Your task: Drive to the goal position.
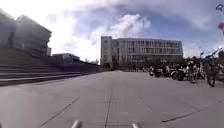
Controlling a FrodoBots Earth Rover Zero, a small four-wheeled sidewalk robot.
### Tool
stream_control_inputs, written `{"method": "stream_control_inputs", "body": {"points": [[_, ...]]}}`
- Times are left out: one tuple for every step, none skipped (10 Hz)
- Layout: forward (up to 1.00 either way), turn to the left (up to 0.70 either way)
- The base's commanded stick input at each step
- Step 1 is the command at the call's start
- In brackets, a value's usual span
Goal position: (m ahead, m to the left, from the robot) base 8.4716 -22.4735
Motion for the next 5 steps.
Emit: {"method": "stream_control_inputs", "body": {"points": [[1.0, 0.0], [1.0, 0.0], [1.0, 0.0], [1.0, 0.0], [1.0, -0.02]]}}
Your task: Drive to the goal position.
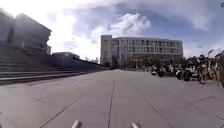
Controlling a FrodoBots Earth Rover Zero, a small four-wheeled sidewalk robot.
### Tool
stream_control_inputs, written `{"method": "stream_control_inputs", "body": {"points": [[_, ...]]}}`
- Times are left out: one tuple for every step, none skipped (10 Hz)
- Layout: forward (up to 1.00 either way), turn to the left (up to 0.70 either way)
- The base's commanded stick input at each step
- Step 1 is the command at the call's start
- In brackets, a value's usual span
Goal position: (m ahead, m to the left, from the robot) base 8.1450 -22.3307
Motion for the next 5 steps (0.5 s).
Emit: {"method": "stream_control_inputs", "body": {"points": [[1.0, -0.19], [1.0, -0.04], [1.0, -0.27], [1.0, 0.0], [1.0, 0.0]]}}
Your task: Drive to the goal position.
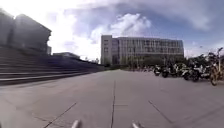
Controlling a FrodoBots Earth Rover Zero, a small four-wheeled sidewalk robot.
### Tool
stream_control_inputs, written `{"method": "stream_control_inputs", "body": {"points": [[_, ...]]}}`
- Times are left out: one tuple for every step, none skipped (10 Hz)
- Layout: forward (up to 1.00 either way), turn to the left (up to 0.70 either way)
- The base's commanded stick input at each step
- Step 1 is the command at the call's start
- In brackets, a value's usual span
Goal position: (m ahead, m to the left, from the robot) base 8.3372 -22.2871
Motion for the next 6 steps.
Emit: {"method": "stream_control_inputs", "body": {"points": [[1.0, -0.19], [1.0, -0.1], [1.0, -0.21], [1.0, -0.26], [1.0, -0.11], [1.0, -0.1]]}}
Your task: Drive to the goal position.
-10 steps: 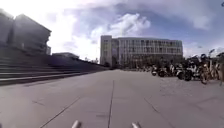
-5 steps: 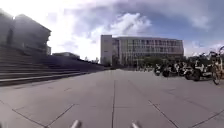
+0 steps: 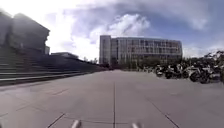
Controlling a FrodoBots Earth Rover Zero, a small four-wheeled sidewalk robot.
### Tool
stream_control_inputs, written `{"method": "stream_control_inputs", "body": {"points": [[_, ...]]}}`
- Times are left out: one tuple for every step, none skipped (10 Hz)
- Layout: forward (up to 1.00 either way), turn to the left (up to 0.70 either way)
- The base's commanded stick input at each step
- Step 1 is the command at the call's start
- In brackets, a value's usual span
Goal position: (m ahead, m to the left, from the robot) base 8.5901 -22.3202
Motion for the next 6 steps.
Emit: {"method": "stream_control_inputs", "body": {"points": [[1.0, -0.37], [1.0, 0.0], [1.0, 0.0], [1.0, 0.0], [1.0, -0.27], [1.0, 0.0]]}}
